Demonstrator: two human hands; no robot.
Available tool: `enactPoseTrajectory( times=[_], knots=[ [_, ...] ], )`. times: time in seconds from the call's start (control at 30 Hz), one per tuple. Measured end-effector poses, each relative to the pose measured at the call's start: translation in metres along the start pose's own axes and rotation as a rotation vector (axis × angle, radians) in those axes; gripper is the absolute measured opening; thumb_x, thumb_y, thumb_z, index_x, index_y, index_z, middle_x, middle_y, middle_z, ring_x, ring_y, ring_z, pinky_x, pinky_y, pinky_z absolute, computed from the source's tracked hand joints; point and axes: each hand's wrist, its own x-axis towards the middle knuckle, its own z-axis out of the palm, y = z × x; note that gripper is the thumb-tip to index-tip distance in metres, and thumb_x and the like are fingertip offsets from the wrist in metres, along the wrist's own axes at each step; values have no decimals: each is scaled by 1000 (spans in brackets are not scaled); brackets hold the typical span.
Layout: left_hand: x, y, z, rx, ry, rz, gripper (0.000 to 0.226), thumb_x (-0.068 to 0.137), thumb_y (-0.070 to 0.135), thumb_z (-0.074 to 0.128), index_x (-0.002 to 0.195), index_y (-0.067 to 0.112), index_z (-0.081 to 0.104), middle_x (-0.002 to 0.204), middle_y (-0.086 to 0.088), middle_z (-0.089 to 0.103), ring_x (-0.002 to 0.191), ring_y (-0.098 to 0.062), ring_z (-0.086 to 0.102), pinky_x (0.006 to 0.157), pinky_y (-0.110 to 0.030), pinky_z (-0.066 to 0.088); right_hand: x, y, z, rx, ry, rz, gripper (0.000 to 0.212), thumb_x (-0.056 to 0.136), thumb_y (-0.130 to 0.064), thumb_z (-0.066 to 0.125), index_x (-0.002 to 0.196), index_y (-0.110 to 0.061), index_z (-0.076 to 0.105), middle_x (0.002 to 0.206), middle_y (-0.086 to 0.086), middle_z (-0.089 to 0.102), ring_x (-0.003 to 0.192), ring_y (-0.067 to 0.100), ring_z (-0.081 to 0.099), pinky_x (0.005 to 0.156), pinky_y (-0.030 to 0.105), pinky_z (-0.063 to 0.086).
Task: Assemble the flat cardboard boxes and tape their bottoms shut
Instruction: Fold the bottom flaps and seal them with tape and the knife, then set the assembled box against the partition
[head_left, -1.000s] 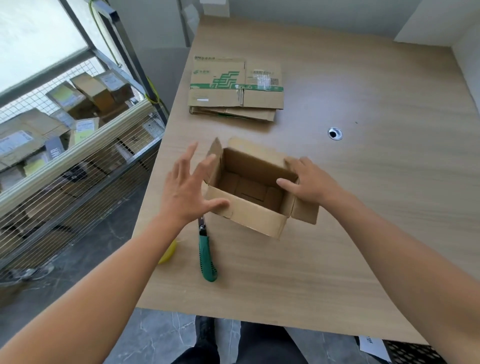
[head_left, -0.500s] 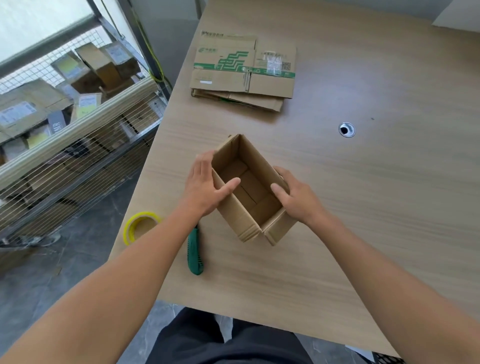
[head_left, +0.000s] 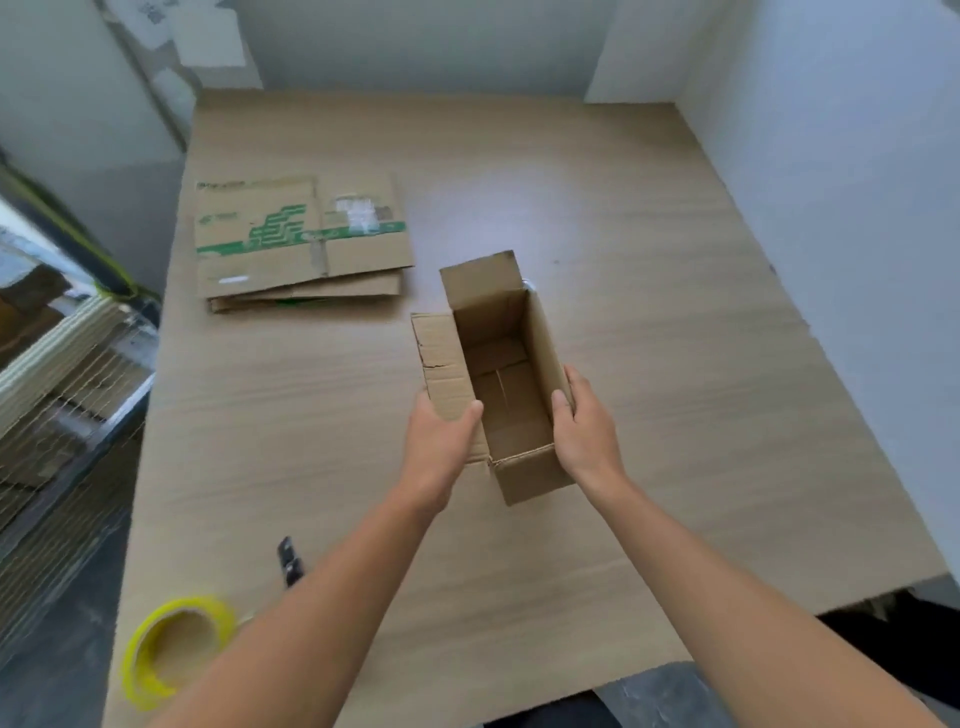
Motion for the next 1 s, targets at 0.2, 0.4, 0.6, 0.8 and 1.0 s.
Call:
enactPoseTrajectory(
  times=[0.2, 0.4, 0.6, 0.8, 1.0],
  knots=[
    [42, 29, 108, -130, -67, -97, 15, 94, 13, 66, 102, 25, 63, 105, 1, 73, 98, -20, 70, 83, -38, 60, 58, 51, -90, -33, -9, 15, 55, 105, -42, 46, 157, -32, 33, 160, 1, 36, 148, 18, 31, 121, 35, 26],
    [125, 76, 261, 4, -31, -26, 10, 91, 19, 63, 93, 30, 62, 99, 5, 70, 95, -22, 67, 86, -45, 59, 161, 124, -197, -250, 143, -94, 56, 104, -44, 45, 156, -25, 38, 168, 5, 21, 155, 20, 10, 126, 40, 10],
    [217, 137, 424, 62, -7, -84, 33, 94, 20, 58, 127, 20, 52, 128, -4, 59, 109, -31, 59, 92, -47, 56, 272, 177, -281, -456, 96, -181, 57, 104, -47, 41, 157, -24, 35, 168, 6, 20, 157, 21, 6, 127, 40, 3],
    [276, 183, 529, 34, -59, -101, 16, 92, 14, 58, 107, 20, 57, 112, -7, 60, 102, -33, 60, 83, -52, 59, 353, 180, -324, -529, 96, -263, 61, 105, -47, 40, 160, -24, 27, 170, 5, 14, 157, 21, 0, 127, 42, 0],
    [313, 199, 582, 34, -75, -98, 27, 89, 18, 68, 113, 13, 57, 114, -11, 62, 102, -36, 62, 85, -53, 59, 383, 183, -342, -511, 141, -252, 59, 104, -50, 38, 159, -29, 30, 170, 2, 14, 157, 19, -2, 127, 41, 0]
  ],
)
